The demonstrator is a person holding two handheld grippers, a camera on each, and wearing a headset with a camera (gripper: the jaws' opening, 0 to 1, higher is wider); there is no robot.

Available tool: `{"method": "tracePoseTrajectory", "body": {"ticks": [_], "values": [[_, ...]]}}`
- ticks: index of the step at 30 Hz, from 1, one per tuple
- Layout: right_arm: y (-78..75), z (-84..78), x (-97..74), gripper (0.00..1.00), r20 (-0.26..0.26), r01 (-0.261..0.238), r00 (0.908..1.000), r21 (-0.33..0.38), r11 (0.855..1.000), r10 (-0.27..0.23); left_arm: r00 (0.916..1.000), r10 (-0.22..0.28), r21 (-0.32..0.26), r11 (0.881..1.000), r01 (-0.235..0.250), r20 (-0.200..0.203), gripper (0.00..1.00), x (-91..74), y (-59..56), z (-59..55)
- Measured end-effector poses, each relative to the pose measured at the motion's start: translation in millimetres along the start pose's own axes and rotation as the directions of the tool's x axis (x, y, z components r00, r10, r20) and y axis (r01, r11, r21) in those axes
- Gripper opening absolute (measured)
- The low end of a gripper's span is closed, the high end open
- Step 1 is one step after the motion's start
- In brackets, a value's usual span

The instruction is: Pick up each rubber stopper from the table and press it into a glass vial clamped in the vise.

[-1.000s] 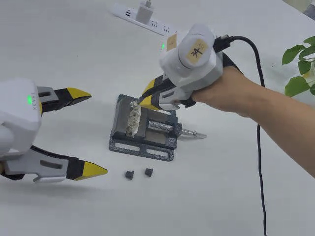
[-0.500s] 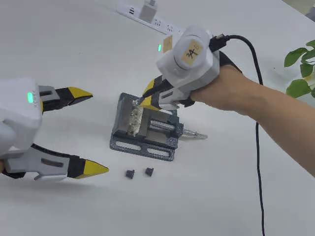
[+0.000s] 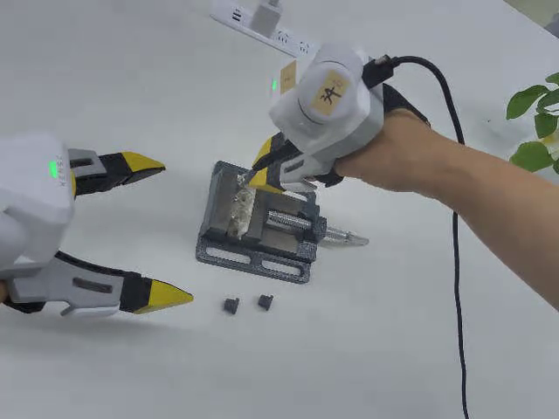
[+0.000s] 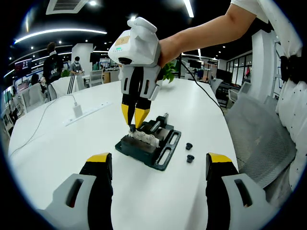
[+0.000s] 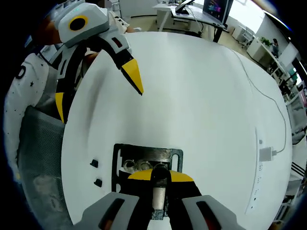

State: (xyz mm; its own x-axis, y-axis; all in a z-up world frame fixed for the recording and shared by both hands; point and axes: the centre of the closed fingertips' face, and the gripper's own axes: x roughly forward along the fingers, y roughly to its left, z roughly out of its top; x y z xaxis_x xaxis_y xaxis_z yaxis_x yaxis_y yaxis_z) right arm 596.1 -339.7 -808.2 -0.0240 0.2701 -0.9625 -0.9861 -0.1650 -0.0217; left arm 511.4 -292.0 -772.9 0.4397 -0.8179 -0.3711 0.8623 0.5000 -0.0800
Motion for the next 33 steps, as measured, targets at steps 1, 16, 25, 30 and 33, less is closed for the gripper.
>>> {"method": "tracePoseTrajectory", "body": {"ticks": [1,16,25,30,33], "values": [[-0.1,0.0,0.0,0.05,-0.004,0.000,1.0000,-0.003,1.000,0.000,1.0000,0.000,0.000,1.000,0.000,0.000,0.79,-0.3,0.0,-0.1],[0.5,2.6,0.7,0.04,-0.048,0.004,0.9988,0.000,1.000,-0.004,1.0000,0.005,-0.010,1.000,-0.005,0.007,0.78,-0.9,1.3,-0.7],[-0.2,3.4,1.3,0.03,-0.057,0.002,0.9984,0.002,1.000,-0.002,0.9999,0.003,-0.017,1.000,-0.003,0.014,0.76,0.3,2.2,0.5],[-1.0,2.8,1.3,0.03,-0.053,-0.017,0.9984,0.006,1.000,0.017,0.9997,0.002,-0.018,1.000,-0.002,0.022,0.76,1.4,2.9,3.3],[-0.9,2.8,1.5,0.05,-0.061,-0.013,0.9981,-0.028,1.000,0.011,0.9998,0.001,-0.017,1.000,-0.001,0.019,0.76,1.4,2.8,3.1]]}}
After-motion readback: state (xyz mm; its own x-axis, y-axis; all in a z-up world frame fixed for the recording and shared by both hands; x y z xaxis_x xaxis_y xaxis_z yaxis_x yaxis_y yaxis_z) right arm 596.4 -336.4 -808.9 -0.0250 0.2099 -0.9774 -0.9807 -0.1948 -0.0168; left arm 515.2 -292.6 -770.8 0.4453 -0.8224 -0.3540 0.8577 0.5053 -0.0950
